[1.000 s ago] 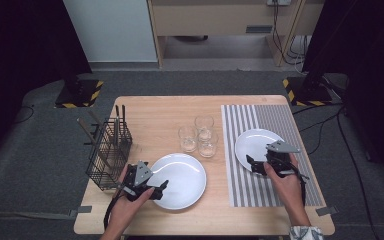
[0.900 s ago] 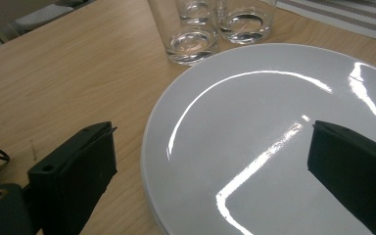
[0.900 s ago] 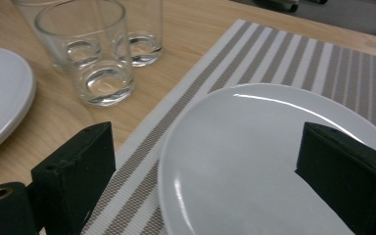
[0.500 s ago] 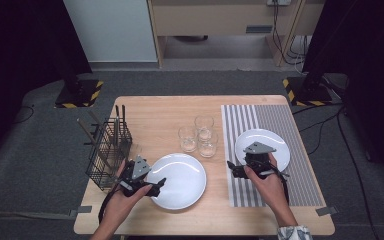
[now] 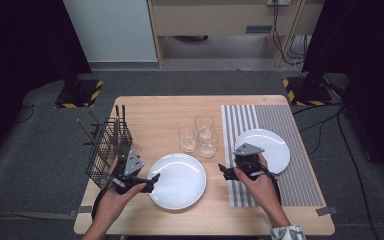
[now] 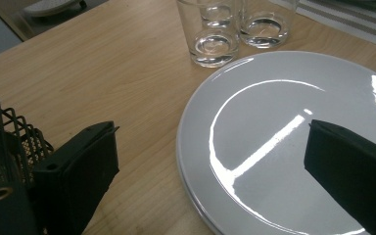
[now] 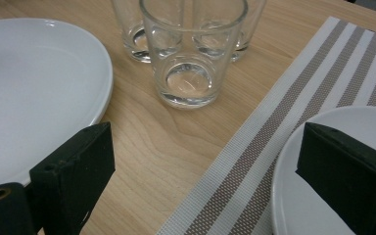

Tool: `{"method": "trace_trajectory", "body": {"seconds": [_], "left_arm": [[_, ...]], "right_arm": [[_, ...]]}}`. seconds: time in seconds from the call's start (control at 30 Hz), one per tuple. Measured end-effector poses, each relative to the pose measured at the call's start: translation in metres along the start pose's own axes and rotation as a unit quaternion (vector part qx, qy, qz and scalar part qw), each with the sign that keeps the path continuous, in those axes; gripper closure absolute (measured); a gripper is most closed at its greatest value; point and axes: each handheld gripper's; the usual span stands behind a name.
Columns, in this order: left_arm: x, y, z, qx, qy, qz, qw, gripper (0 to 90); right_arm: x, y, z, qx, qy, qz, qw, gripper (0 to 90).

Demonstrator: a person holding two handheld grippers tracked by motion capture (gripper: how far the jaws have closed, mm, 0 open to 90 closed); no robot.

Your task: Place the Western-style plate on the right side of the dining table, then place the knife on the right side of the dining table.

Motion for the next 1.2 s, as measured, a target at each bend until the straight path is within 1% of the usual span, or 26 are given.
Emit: {"method": "trace_trajectory", "body": {"seconds": [0.13,0.23,0.37,0.43,0.5,0.63,0.8,0.83,0.87,0.9,0.93,0.97,1.0,1.03,1.07,1.1,1.2], "left_arm": [[0.001,0.007,0.002,-0.006,0.0,0.0,1.0,5.7],[-0.001,0.011,0.006,-0.004,-0.012,-0.002,0.9999,5.7],[-0.001,0.014,0.008,-0.007,-0.007,-0.008,0.9999,5.8],[-0.001,0.015,0.008,-0.004,-0.009,-0.008,0.9999,5.8],[0.0,0.018,0.008,-0.002,-0.012,-0.004,0.9999,6.0],[0.003,0.027,0.008,-0.001,-0.013,0.002,0.9999,6.0],[0.008,0.039,0.009,-0.004,-0.009,0.009,0.9999,6.0],[0.01,0.042,0.008,-0.003,-0.009,0.009,0.9999,6.1],[0.01,0.042,0.008,-0.003,-0.009,0.009,0.9999,6.4],[0.011,0.045,0.008,-0.007,-0.006,0.011,0.9999,7.4],[0.011,0.047,0.008,-0.007,-0.005,0.013,0.9999,7.9],[0.011,0.047,0.008,-0.007,-0.005,0.013,0.9999,8.1],[0.013,0.052,0.008,-0.009,-0.008,0.02,0.9997,8.6],[0.013,0.052,0.008,-0.009,-0.008,0.02,0.9997,8.8],[0.016,0.057,0.008,-0.012,-0.004,0.027,0.9995,9.3],[0.017,0.06,0.007,-0.011,0.003,0.027,0.9996,9.6],[0.024,0.07,0.006,-0.02,0.011,0.039,0.999,10.9]], "right_arm": [[0.006,-0.002,0.001,0.004,0.005,0.008,1.0,7.1],[0.01,-0.005,0.001,0.004,0.009,0.01,0.9999,7.1],[0.016,-0.008,0.002,0.008,0.013,0.014,0.9998,7.1],[0.018,-0.009,0.003,0.008,0.021,0.013,0.9997,7.1],[0.021,-0.01,0.003,0.008,0.024,0.015,0.9996,7.1],[0.025,-0.01,0.003,0.009,0.03,0.021,0.9993,7.0],[0.029,-0.011,0.002,0.011,0.04,0.032,0.9986,7.1],[0.03,-0.011,0.002,0.011,0.04,0.036,0.9985,7.8],[0.031,-0.01,0.002,0.009,0.042,0.045,0.9981,9.5],[0.032,-0.01,0.002,0.009,0.043,0.059,0.9973,11.3],[0.034,-0.01,0.002,0.011,0.046,0.067,0.9966,11.7],[0.036,-0.01,0.002,0.012,0.052,0.071,0.9961,12.5],[0.037,-0.01,0.002,0.012,0.059,0.07,0.9957,13.6],[0.037,-0.01,0.002,0.012,0.059,0.07,0.9957,13.6],[0.039,-0.009,0.001,0.012,0.065,0.069,0.9954,14.5],[0.039,-0.009,0.001,0.013,0.065,0.07,0.9954,15.1],[0.039,-0.009,0.001,0.016,0.062,0.07,0.9955,15.5]]}}
Point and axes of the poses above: each handheld gripper's, and its own axes: y roughly backward along the jaws, z roughly out of its top, x roughly to its left, and after that the axes turned 8 degrees about -y, right-handed
